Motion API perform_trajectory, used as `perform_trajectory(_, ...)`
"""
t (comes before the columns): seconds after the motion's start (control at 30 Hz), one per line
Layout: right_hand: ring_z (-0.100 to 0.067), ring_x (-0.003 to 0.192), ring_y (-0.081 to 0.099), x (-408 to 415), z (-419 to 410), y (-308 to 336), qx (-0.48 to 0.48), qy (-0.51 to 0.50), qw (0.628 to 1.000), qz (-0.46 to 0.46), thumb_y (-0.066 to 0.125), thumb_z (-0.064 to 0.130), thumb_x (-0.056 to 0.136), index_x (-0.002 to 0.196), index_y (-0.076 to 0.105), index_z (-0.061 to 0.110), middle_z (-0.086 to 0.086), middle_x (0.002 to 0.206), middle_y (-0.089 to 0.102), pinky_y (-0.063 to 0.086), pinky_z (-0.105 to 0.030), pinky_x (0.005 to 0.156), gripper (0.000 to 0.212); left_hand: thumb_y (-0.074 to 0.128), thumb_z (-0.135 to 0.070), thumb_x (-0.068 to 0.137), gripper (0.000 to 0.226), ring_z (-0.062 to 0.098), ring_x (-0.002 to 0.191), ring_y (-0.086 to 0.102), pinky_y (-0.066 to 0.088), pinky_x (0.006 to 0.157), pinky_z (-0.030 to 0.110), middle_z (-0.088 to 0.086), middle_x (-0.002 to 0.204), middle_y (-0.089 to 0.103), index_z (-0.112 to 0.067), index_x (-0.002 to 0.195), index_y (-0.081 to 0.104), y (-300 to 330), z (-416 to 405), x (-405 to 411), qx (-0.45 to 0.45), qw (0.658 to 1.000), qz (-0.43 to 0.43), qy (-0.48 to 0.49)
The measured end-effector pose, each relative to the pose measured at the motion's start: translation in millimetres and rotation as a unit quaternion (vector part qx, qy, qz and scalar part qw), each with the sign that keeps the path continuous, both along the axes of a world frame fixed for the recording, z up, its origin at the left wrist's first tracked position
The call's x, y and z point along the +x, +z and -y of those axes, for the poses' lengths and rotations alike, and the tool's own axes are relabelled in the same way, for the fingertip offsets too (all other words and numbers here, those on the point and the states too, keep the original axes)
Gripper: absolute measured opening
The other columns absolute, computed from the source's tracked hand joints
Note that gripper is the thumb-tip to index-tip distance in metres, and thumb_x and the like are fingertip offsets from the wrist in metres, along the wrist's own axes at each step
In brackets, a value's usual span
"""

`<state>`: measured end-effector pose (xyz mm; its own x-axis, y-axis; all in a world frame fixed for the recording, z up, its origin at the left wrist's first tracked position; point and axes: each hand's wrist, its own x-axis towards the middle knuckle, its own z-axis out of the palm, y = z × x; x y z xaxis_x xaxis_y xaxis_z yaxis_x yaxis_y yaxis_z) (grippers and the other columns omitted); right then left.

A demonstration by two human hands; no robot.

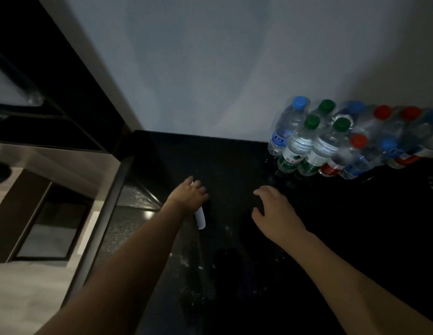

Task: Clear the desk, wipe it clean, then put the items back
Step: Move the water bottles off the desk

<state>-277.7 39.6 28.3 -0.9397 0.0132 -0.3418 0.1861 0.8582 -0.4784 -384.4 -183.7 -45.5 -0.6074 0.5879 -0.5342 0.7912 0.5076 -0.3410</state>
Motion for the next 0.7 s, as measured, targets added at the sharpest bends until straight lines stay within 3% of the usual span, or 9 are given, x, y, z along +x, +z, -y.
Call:
perform_trajectory(0.13, -0.017, 0.137, 0.034, -16.0, -4.5, -11.9, -0.004, 0.007, 1.000, 0.007, 0.053, 0.025, 0.096, 0.142, 0.041, 0.017, 0.001, 0.150, 0.032, 0.032, -0.031, 0.112, 0.049, 0.060, -0.025, 0.089, 0.050, 0.029, 0.131, 0.041, 0.018, 0.117, 0.051, 0.004, 0.138, 0.049, -0.023, 0.137, 0.046, -8.3, -4.2, -15.4, 0.028, 1.000, 0.014, 0.005)
perform_trajectory(0.27, -0.018, 0.135, 0.037, -33.4, -13.3, -7.1, -0.011, 0.032, 0.999, -0.014, 0.053, 0.023, 0.096, 0.141, 0.043, 0.015, -0.001, 0.148, 0.036, 0.033, -0.031, 0.111, 0.047, 0.052, -0.028, 0.093, 0.039, 0.026, 0.126, 0.043, 0.020, 0.117, 0.045, 0.002, 0.132, 0.055, -0.022, 0.131, 0.051, -6.3, -2.7, -13.3, 0.054, 0.994, 0.032, 0.088)
perform_trajectory(0.4, -0.021, 0.121, 0.049, -66.2, -30.0, 12.3, -0.002, 0.040, 0.992, -0.117, 0.054, 0.016, 0.093, 0.131, 0.054, 0.009, -0.006, 0.134, 0.050, 0.041, -0.032, 0.103, 0.039, 0.051, -0.027, 0.094, 0.033, 0.025, 0.120, 0.048, 0.035, 0.103, 0.038, 0.004, 0.129, 0.054, -0.021, 0.126, 0.054, 3.7, -17.3, -5.2, 0.059, 0.985, 0.059, 0.151)
perform_trajectory(0.5, -0.024, 0.110, 0.055, -105.0, -57.6, 34.9, 0.020, 0.017, 0.975, -0.223, 0.054, 0.014, 0.092, 0.120, 0.060, 0.008, -0.008, 0.122, 0.057, 0.045, -0.035, 0.094, 0.030, 0.053, -0.027, 0.093, 0.032, 0.025, 0.116, 0.052, 0.040, 0.095, 0.036, 0.004, 0.124, 0.054, -0.021, 0.125, 0.053, 32.3, -41.8, -15.4, 0.125, 0.972, 0.061, 0.191)
perform_trajectory(0.7, -0.035, 0.118, 0.047, -172.7, -102.1, 60.9, 0.109, -0.029, 0.949, -0.294, 0.056, 0.013, 0.091, 0.127, 0.055, 0.005, -0.017, 0.127, 0.052, 0.039, -0.043, 0.099, 0.036, 0.057, -0.025, 0.092, 0.025, 0.022, 0.103, 0.054, 0.044, 0.083, 0.033, 0.002, 0.112, 0.056, -0.023, 0.118, 0.058, 86.3, -87.4, -32.5, 0.248, 0.944, 0.017, 0.216)
